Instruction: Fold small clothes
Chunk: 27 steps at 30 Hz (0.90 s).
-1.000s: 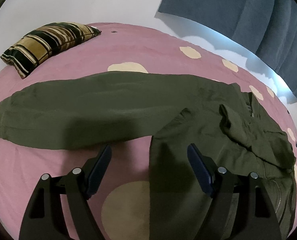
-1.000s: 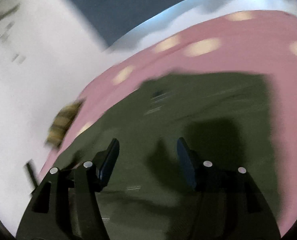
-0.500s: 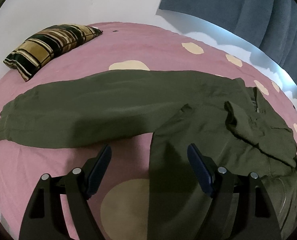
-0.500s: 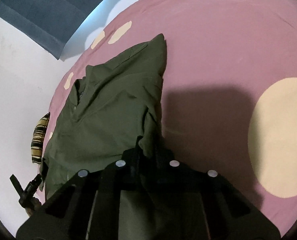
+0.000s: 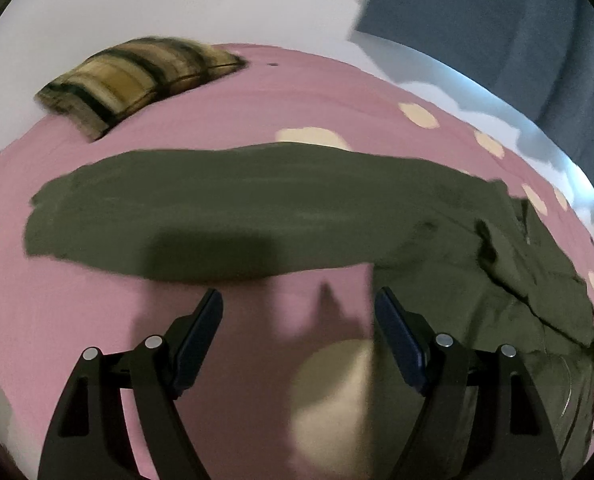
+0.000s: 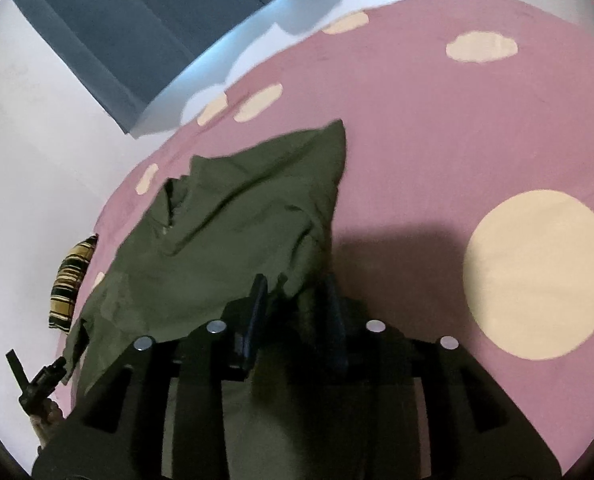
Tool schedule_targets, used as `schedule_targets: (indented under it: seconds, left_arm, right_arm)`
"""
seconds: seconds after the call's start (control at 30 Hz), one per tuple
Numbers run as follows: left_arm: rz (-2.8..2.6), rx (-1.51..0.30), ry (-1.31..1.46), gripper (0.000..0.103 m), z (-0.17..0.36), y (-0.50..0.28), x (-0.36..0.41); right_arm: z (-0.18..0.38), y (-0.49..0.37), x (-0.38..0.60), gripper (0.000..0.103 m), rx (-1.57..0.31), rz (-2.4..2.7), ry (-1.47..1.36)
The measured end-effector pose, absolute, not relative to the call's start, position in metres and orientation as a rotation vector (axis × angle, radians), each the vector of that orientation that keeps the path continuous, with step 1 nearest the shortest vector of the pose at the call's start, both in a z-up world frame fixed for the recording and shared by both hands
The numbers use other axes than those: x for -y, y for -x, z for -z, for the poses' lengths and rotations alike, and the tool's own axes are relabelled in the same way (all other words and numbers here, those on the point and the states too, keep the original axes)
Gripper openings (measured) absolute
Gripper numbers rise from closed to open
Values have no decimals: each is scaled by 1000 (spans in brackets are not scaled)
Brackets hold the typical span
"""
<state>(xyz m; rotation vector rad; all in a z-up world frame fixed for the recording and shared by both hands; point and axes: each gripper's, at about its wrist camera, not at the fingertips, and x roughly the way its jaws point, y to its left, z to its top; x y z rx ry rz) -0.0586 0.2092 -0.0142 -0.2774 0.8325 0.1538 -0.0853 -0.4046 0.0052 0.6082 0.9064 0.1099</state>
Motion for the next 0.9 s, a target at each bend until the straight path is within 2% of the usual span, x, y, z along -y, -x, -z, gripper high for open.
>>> schedule_targets:
  seconds: [0.37, 0.5, 0.8, 0.83, 0.9]
  left_arm:
    - [-290, -727, 778, 77, 34, 110, -366]
    - [-279, -674, 951, 77, 48, 115, -410]
    - [-342, -645, 1012, 77, 46, 91, -438]
    - [-349, -651, 1004, 76, 44, 88, -438]
    - [-400, -684, 973, 55, 44, 81, -438]
  right_arm:
    - [-7, 90, 395, 40, -888, -121, -650]
    - [-8, 90, 389, 46, -885, -131, -648]
    - [-3, 88, 378, 50, -896, -131, -649]
    - [-3, 87, 378, 50, -895, -129, -650]
    - [-3, 88, 378, 50, -891, -128, -654]
